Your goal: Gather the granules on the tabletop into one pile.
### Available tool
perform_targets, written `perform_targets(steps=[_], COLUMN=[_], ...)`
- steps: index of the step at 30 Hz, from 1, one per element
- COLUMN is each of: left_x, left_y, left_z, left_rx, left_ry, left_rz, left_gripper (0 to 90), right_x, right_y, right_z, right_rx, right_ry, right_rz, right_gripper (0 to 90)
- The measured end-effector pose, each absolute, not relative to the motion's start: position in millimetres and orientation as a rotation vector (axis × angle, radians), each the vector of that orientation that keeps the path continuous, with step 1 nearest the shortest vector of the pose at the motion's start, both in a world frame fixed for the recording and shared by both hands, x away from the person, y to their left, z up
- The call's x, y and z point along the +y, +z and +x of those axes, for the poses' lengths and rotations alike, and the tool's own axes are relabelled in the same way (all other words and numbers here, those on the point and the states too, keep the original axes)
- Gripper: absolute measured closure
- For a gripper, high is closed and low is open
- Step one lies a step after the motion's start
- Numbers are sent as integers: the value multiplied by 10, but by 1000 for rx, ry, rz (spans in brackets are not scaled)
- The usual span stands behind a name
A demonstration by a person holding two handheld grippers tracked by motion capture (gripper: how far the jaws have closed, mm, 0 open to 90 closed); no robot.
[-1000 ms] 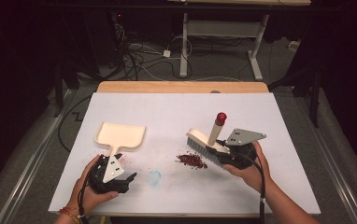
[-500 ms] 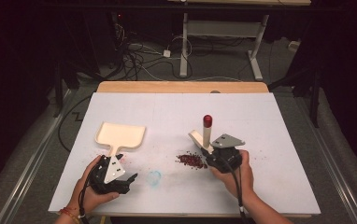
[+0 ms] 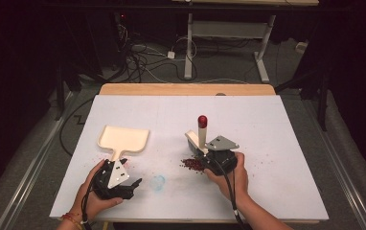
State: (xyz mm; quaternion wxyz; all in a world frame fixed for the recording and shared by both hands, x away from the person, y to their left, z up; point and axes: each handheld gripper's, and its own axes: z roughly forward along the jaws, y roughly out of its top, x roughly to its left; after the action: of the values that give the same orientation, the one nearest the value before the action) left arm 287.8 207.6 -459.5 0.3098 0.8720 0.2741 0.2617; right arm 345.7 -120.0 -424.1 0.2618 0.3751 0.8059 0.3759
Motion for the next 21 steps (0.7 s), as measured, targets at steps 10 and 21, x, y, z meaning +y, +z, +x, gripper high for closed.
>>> perform_targets(steps=[10, 21], left_x=[2088, 2073], left_y=[-4599, -4607], left_z=[2874, 2898], left_rx=[731, 733], left_ry=[689, 684], left_rz=[2302, 2308], left_gripper=[188, 188], right_x=[-1285, -1368], right_y=[-4165, -4133], right_z=[3496, 3912], right_rx=[2155, 2306], right_ry=[1063, 1169], right_rz=[1003, 530], right_gripper=[674, 674])
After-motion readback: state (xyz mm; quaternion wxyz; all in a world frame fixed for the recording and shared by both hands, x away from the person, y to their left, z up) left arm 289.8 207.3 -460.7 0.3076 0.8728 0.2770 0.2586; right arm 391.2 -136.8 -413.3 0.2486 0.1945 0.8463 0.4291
